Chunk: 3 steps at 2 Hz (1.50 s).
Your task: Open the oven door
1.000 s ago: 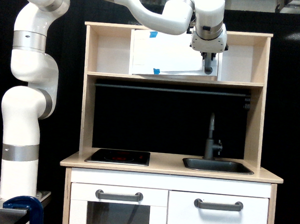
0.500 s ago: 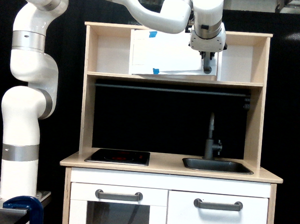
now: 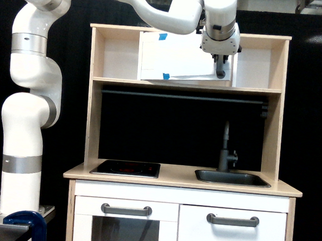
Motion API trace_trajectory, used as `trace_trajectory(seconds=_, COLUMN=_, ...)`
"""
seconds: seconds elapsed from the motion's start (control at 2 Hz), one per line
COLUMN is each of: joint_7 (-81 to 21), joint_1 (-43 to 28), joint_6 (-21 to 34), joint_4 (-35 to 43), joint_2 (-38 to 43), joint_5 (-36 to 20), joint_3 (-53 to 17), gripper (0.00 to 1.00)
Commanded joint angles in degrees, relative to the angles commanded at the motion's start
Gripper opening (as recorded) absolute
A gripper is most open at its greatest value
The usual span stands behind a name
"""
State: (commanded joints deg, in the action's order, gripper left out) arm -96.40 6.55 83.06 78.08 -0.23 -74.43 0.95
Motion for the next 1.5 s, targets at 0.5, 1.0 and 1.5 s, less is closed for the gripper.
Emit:
trace_trajectory(seconds=0.5, joint_7=-0.13, joint_1=0.68, joint_6=1.59, joint_4=-0.02, joint_2=-0.33, joint_5=0.31, joint_3=-0.92, gripper=0.0)
trace_trajectory(seconds=1.0, joint_7=-0.51, joint_1=1.15, joint_6=2.85, joint_4=-0.75, joint_2=-1.04, joint_5=0.56, joint_3=-1.79, gripper=0.0)
trace_trajectory(seconds=1.5, joint_7=-0.85, joint_1=1.73, joint_6=4.33, joint_4=-1.86, joint_2=-2.24, joint_5=0.91, joint_3=-2.77, gripper=0.0)
